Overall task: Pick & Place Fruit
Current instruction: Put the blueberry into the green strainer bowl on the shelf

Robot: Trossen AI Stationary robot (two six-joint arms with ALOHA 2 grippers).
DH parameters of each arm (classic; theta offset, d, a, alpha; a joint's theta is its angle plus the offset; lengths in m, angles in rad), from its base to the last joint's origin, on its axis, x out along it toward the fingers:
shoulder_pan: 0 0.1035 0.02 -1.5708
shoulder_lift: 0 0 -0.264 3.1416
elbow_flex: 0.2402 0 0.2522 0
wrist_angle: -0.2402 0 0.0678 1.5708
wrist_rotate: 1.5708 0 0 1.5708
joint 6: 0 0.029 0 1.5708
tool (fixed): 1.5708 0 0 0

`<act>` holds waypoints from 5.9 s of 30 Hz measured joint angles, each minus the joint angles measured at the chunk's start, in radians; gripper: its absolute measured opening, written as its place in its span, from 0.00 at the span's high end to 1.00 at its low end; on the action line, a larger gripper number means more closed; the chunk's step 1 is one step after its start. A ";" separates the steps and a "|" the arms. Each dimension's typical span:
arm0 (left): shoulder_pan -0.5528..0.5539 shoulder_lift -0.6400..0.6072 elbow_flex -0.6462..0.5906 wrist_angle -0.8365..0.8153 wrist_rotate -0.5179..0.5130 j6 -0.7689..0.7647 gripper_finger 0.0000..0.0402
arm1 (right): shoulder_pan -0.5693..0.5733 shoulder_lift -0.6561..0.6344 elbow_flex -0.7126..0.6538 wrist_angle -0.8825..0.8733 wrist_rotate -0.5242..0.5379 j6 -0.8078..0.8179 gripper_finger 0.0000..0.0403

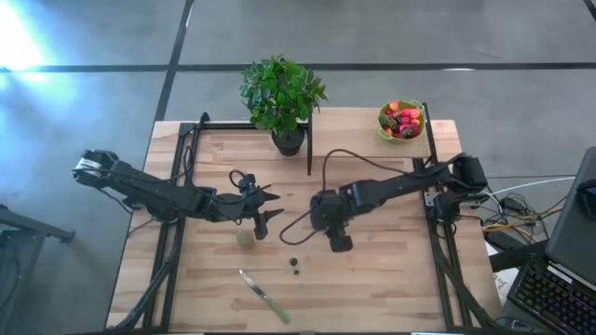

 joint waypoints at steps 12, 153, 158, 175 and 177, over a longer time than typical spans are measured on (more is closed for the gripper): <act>0.000 0.000 0.000 -0.005 0.000 0.000 0.51 | 0.021 0.009 -0.100 0.128 0.074 0.061 0.73; 0.000 0.000 -0.012 0.010 0.000 -0.003 0.51 | -0.707 -0.605 0.010 -0.316 0.292 0.026 0.93; 0.000 0.000 -0.015 0.009 0.000 -0.003 0.51 | -0.824 -0.593 0.010 -0.338 0.293 0.026 0.93; 0.000 0.000 -0.015 0.009 0.000 -0.003 0.51 | -0.945 -0.580 0.008 -0.368 0.311 0.072 0.93; 0.000 0.000 -0.015 0.009 0.000 -0.003 0.51 | -0.950 -0.580 0.004 -0.368 0.310 0.079 0.91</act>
